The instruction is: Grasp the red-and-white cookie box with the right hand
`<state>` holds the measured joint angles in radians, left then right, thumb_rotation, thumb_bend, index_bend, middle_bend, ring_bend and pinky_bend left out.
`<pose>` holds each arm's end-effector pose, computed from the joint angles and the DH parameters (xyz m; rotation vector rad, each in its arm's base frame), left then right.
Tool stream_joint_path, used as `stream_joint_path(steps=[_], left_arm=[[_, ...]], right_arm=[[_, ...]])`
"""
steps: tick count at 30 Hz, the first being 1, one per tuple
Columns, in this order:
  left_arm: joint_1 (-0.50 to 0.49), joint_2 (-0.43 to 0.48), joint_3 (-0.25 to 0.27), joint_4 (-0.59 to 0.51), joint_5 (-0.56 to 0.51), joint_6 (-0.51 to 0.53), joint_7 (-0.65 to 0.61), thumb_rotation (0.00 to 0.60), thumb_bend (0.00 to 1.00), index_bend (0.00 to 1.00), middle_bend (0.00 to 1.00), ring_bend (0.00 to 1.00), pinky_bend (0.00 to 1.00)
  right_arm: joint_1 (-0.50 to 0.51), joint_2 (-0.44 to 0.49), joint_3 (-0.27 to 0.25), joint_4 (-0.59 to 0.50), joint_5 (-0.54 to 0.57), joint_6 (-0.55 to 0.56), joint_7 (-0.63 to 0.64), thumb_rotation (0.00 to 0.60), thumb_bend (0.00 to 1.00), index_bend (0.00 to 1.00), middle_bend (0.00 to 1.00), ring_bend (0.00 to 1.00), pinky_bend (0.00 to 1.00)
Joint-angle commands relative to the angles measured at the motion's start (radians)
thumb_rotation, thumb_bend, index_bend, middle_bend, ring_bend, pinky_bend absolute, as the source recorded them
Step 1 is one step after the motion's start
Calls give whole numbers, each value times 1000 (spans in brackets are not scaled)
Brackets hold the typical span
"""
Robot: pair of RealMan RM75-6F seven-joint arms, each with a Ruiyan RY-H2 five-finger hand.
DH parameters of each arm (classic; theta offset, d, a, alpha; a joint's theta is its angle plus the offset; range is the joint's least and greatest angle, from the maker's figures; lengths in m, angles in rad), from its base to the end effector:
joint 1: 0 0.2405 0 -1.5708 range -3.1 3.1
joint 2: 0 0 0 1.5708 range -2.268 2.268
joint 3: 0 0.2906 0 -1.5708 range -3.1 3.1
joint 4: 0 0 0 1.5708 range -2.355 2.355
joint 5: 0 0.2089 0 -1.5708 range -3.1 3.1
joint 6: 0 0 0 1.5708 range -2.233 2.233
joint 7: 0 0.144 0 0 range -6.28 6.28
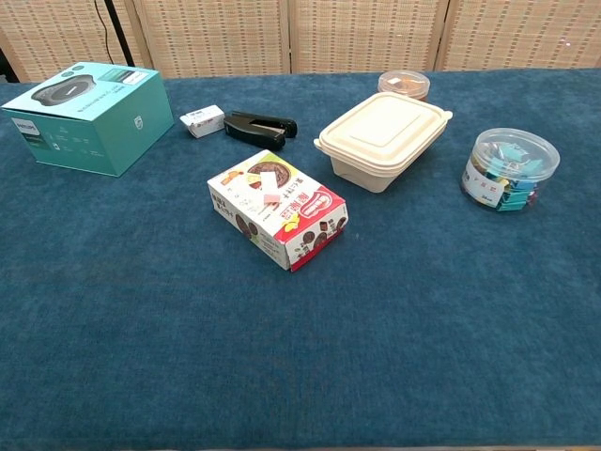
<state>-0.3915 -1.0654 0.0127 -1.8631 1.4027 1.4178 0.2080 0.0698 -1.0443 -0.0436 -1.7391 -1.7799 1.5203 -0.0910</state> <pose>-0.2500 0.2519 0.1591 -1.5954 -0.8310 -0.9840 -0.2921 -0.1522 0.1685 1.6503 -0.8033 0.9860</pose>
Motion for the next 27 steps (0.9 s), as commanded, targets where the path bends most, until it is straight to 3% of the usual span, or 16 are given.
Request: stream_joint_path(steps=[1, 6, 11, 18, 23, 27], left_arm=[[92, 106, 65, -105, -30, 43, -99, 600, 286, 0, 0, 0, 0], [154, 157, 86, -128, -3, 82, -131, 600, 294, 0, 0, 0, 0], [189, 186, 76, -125, 46, 121, -168, 600, 304, 0, 0, 0, 0], [182, 220, 46, -120, 32, 68, -250, 600, 305, 0, 0, 0, 0], [196, 234, 40, -110, 63, 67, -292, 600, 304, 0, 0, 0, 0], [210, 240, 38, -99, 89, 75, -316, 600, 305, 0, 0, 0, 0]], right_arm=[[43, -9, 14, -104, -12, -89, -164, 600, 450, 0, 0, 0, 0], [91, -13, 33, -221, 4, -189, -324, 600, 789, 0, 0, 0, 0], [183, -39, 60, -343, 41, -349, -418, 600, 970, 7, 0, 0, 0], [301, -210, 170, -421, 252, -477, -717, 600, 1000, 96, 0, 0, 0], [427, -399, 257, -381, 457, -517, -950, 600, 1000, 125, 0, 0, 0], [522, -513, 304, -314, 606, -512, -1065, 600, 1000, 135, 0, 0, 0]])
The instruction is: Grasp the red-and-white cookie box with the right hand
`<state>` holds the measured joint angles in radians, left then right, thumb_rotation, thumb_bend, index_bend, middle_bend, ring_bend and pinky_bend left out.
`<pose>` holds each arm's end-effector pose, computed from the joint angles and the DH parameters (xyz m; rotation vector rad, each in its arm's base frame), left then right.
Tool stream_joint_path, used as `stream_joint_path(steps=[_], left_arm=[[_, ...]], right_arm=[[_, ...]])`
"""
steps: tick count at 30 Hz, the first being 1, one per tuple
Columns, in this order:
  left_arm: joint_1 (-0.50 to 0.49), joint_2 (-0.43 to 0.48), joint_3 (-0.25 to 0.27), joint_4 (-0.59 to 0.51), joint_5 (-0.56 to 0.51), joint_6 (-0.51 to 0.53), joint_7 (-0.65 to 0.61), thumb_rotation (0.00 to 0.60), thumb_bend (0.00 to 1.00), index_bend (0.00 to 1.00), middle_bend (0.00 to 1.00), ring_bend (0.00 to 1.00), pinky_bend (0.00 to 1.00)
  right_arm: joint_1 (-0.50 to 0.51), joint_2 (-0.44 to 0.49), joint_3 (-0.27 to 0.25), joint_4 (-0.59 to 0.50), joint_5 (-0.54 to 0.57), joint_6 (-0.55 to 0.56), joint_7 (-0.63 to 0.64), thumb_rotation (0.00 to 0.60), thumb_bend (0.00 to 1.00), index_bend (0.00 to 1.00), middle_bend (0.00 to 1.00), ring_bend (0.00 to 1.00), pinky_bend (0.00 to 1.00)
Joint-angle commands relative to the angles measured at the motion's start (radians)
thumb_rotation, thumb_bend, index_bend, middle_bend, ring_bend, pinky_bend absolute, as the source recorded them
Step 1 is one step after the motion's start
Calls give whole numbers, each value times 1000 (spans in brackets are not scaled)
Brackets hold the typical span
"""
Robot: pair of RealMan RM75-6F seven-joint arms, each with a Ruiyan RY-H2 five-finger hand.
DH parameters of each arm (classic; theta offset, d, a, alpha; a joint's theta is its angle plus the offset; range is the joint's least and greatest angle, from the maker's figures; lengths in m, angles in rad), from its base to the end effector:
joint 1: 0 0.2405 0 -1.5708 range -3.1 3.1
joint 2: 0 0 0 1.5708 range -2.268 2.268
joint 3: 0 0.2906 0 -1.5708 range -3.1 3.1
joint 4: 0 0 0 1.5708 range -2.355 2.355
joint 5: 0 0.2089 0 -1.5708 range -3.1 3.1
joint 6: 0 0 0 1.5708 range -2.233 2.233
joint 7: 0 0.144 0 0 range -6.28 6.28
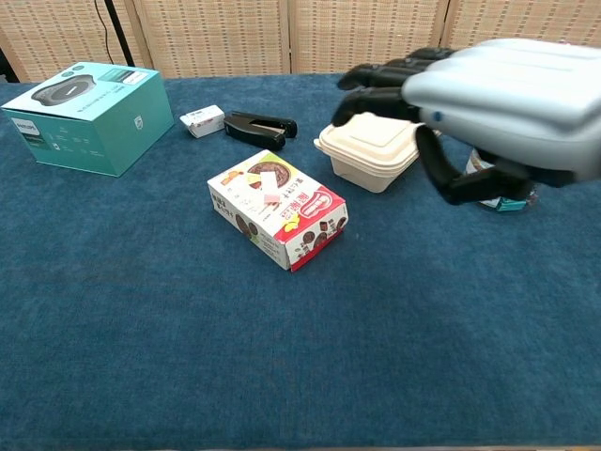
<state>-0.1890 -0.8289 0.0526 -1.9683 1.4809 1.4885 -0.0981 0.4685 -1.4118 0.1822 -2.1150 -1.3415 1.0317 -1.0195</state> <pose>-0.2756 0.1869 0.2281 -1.4136 -1.0522 -1.0178 -0.1063 -0.2385 0.0396 2.0444 -0.5106 0.9549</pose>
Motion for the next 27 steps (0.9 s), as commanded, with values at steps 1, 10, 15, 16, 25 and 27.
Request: stream_joint_path(steps=[1, 10, 15, 16, 25, 27], left_arm=[[11, 4, -2, 9, 16, 4, -15, 600, 305, 0, 0, 0, 0], [12, 3, -18, 8, 6, -33, -11, 600, 304, 0, 0, 0, 0], [17, 1, -24, 5, 6, -43, 5, 600, 304, 0, 0, 0, 0], [17, 1, -24, 5, 7, -45, 7, 600, 304, 0, 0, 0, 0], [26, -3, -36, 0, -3, -57, 21, 600, 305, 0, 0, 0, 0], [26, -4, -39, -2, -4, -60, 23, 600, 304, 0, 0, 0, 0]], right_arm=[[149, -173, 90, 83, 207, -18, -153, 600, 1000, 140, 0, 0, 0], [289, -274, 123, 172, 364, 22, -211, 600, 1000, 189, 0, 0, 0], [361, -310, 129, 236, 446, 53, -249, 600, 1000, 206, 0, 0, 0], [372, -312, 128, 251, 454, 58, -256, 600, 1000, 206, 0, 0, 0], [438, -297, 91, 346, 514, 81, -262, 600, 1000, 214, 0, 0, 0], [443, -295, 78, 354, 513, 81, -249, 600, 1000, 217, 0, 0, 0]])
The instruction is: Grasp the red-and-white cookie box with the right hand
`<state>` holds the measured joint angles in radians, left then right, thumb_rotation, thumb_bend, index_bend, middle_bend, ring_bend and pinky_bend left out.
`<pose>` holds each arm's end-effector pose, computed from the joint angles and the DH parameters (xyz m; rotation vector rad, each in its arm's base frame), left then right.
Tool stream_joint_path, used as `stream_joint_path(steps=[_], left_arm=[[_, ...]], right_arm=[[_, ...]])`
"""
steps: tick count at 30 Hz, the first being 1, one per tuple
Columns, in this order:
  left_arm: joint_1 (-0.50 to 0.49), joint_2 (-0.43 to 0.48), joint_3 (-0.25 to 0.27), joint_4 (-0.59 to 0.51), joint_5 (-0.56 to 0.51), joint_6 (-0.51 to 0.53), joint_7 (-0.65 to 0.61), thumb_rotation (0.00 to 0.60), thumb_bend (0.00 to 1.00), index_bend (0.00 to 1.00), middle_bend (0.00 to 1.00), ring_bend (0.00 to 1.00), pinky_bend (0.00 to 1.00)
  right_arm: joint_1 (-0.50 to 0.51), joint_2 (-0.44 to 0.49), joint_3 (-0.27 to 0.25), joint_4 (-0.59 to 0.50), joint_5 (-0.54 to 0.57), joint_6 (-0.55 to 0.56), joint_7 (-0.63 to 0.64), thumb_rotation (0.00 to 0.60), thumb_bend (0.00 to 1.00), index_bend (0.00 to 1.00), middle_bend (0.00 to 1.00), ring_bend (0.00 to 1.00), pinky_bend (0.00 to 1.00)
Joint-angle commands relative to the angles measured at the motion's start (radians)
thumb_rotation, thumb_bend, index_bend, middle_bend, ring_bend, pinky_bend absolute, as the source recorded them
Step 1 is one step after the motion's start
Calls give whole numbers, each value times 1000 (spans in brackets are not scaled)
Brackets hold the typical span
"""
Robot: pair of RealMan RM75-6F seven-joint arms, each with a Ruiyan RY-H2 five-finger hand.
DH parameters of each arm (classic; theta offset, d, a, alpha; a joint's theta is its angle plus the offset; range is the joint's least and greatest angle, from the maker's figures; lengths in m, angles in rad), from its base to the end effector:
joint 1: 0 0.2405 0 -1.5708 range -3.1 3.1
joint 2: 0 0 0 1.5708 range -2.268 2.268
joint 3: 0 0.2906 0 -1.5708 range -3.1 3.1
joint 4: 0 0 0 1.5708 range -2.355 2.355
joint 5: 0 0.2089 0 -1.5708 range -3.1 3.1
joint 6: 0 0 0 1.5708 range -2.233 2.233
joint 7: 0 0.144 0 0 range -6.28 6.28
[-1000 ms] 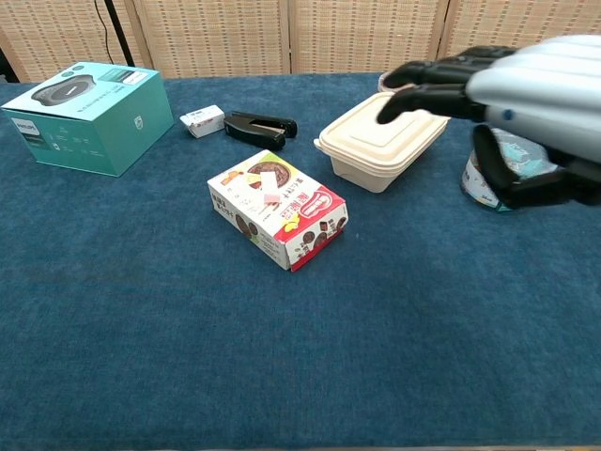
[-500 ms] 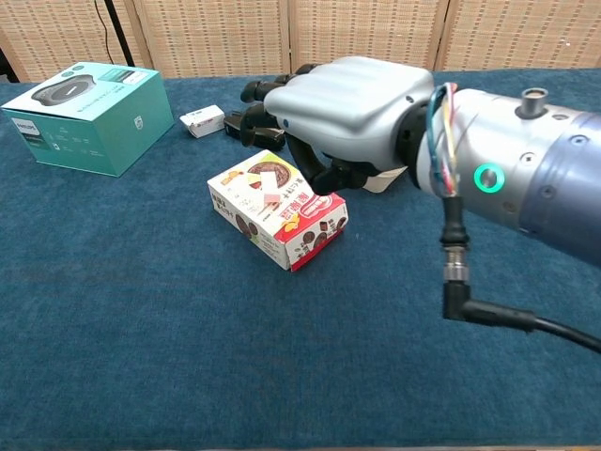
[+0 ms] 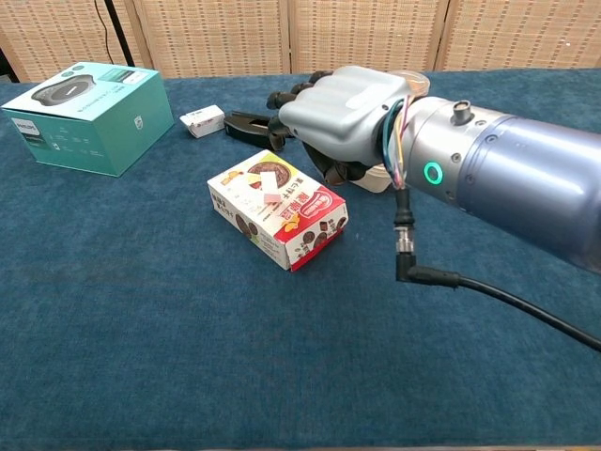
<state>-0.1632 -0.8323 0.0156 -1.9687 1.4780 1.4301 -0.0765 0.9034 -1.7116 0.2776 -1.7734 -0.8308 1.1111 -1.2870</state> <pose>-0.2788 0.1863 0.2230 -1.4275 -1.0703 -0.9785 -0.0419 -0.3273 -0.0498 2.0449 -0.3993 0.7289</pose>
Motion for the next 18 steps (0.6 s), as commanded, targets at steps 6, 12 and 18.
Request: stream_joint_path(steps=[6, 12, 18], left_arm=[[3, -3, -7, -8, -3, -11, 13, 600, 304, 0, 0, 0, 0], [5, -8, -11, -12, -6, -19, 30, 600, 305, 0, 0, 0, 0], [4, -7, -15, -13, -9, -30, 28, 600, 304, 0, 0, 0, 0]], right_arm=[[30, -14, -46, 44, 9, -3, 68, 600, 1000, 219, 0, 0, 0], [53, -34, -64, 67, 12, 4, 95, 600, 1000, 222, 0, 0, 0], [70, -53, -90, 98, 6, 9, 98, 600, 1000, 222, 0, 0, 0]])
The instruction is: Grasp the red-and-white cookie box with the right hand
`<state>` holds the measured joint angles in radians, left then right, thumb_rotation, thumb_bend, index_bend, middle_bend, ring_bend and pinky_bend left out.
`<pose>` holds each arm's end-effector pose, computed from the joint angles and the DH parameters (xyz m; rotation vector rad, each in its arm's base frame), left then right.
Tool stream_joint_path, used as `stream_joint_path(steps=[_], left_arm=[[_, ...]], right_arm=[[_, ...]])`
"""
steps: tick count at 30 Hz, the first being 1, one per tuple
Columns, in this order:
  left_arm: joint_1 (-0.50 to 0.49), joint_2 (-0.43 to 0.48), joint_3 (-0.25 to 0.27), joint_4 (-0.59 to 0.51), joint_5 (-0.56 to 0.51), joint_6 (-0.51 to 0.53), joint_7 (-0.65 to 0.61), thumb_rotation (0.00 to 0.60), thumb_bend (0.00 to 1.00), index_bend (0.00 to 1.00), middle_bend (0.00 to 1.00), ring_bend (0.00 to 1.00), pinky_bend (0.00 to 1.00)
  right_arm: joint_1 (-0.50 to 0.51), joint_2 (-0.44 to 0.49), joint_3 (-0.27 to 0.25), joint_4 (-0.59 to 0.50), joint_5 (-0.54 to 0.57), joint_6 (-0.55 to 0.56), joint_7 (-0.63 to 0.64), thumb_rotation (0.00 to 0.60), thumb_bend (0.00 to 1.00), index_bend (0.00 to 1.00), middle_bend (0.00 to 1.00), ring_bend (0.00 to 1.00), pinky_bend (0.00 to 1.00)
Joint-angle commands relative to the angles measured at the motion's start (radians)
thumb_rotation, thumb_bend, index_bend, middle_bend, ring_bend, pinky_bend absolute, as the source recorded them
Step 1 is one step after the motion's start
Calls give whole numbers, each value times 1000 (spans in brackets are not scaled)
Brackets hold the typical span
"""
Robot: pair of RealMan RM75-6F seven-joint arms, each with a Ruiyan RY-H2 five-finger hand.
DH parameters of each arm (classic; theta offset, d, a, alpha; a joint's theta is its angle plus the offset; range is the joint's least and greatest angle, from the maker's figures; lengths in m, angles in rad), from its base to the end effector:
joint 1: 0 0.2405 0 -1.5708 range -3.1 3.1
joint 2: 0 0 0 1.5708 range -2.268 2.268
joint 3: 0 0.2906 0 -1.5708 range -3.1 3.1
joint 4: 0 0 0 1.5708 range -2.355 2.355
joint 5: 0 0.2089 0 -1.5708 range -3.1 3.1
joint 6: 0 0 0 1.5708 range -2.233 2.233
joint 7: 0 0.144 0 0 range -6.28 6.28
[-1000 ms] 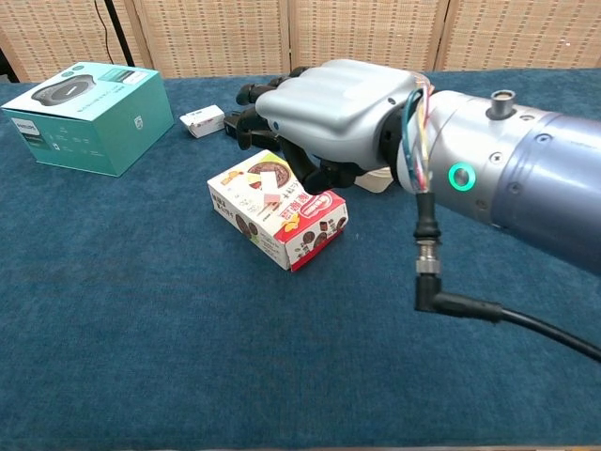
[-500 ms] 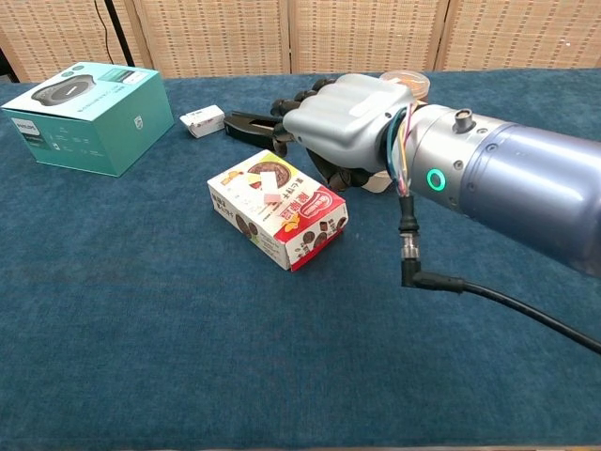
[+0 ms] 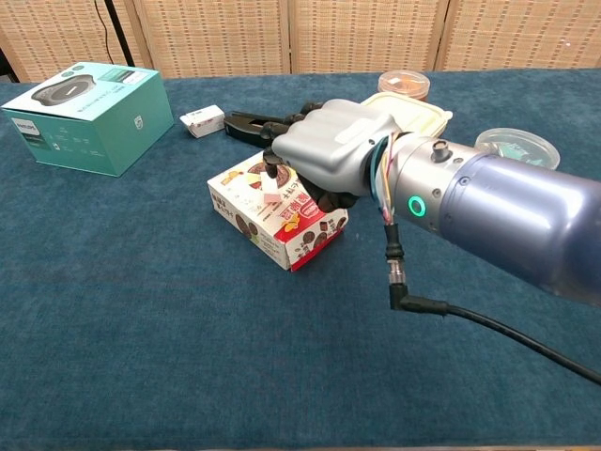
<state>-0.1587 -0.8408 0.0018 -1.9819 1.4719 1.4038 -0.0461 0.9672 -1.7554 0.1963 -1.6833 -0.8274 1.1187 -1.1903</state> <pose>-0.2770 0.1870 0.2174 -1.4392 -1.0778 -0.9611 -0.0451 -0.3264 -0.0748 2.0902 -0.4033 0.7178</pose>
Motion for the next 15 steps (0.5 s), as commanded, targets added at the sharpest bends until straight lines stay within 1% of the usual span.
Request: stream_joint_path(steps=[1, 7, 15], left_arm=[[-1, 2, -3, 0, -4, -5, -3, 600, 304, 0, 0, 0, 0], [3, 4, -5, 2, 2, -4, -11, 600, 304, 0, 0, 0, 0], [8, 6, -8, 5, 9, -5, -20, 600, 304, 0, 0, 0, 0]], right_arm=[[9, -12, -11, 11, 3, 3, 0, 600, 1000, 222, 0, 0, 0], [21, -34, -36, 27, 6, 16, -5, 600, 1000, 223, 0, 0, 0], [30, -51, -54, 40, -1, 26, 1, 600, 1000, 231, 0, 0, 0]])
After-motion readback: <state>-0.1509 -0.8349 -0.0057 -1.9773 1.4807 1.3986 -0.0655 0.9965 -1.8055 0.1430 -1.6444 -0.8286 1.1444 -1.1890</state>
